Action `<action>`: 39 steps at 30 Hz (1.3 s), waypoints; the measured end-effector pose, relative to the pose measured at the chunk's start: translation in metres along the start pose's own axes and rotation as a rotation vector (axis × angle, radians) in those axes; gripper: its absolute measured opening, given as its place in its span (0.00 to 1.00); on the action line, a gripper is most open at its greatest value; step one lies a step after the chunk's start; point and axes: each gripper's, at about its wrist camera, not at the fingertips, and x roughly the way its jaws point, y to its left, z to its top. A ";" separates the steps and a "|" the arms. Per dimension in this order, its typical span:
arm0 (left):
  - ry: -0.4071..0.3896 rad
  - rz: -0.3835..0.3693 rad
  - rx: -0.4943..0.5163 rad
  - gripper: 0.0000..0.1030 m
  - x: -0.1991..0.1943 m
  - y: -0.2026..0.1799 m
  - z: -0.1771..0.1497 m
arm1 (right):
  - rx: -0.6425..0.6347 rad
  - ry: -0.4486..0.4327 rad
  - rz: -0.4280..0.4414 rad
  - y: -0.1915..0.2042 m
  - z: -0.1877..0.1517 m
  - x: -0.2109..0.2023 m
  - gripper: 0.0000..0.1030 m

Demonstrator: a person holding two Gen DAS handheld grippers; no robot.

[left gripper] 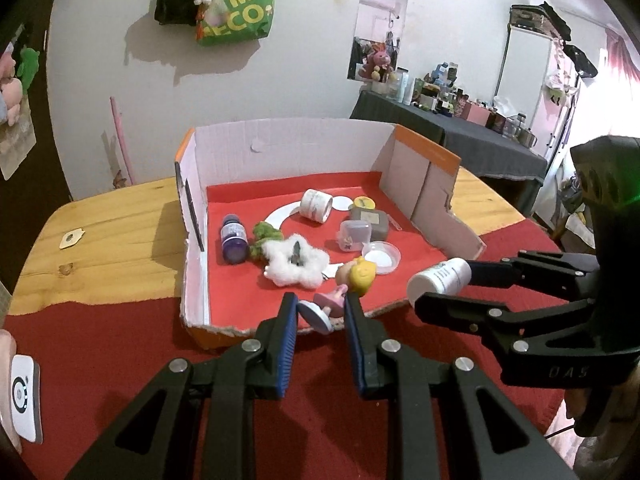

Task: Organize objects
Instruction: 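Carry the pink doll with left gripper while right gripper carries the pill bottle into the box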

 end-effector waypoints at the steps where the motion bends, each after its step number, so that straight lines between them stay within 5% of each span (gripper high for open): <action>1: 0.004 0.000 -0.002 0.24 0.002 0.001 0.002 | 0.001 0.003 0.003 -0.001 0.002 0.001 0.50; 39: 0.280 -0.072 0.066 0.24 0.088 0.017 0.024 | 0.054 0.272 0.119 -0.040 0.034 0.082 0.50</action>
